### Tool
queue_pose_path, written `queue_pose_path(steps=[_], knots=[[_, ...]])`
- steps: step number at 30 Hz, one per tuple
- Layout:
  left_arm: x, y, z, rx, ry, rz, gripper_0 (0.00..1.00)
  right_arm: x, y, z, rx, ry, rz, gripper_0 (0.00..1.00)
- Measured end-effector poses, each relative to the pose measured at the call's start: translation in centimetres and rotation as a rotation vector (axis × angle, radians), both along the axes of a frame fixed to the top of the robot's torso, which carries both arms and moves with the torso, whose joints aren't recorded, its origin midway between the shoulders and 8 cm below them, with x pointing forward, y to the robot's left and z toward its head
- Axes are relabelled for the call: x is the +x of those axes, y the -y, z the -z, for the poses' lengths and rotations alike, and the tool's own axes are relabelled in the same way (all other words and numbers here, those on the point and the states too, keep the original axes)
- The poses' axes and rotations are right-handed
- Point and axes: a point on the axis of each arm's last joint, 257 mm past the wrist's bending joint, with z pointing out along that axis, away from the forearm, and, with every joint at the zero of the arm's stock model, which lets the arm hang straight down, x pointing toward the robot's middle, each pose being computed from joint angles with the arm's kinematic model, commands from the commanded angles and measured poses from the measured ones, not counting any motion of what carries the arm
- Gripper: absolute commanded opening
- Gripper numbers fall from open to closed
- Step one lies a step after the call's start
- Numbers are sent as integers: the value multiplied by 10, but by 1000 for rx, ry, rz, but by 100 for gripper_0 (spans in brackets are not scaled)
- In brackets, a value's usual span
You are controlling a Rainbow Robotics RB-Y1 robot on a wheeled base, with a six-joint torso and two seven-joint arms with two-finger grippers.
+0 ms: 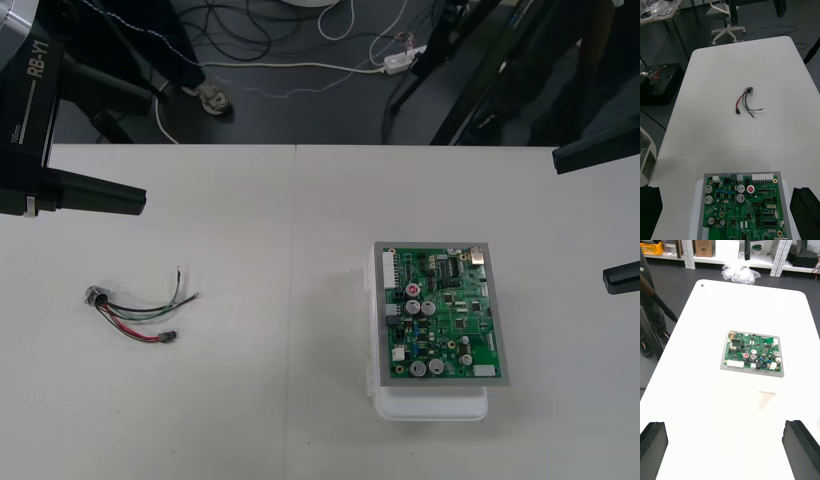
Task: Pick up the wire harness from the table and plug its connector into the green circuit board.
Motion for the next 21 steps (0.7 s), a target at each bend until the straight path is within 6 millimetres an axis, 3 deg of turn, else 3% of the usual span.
queue_pose_path(steps=[21], knots=[[0, 0, 0, 0, 0, 0, 90, -2, 0, 8, 16, -29, 3, 100]])
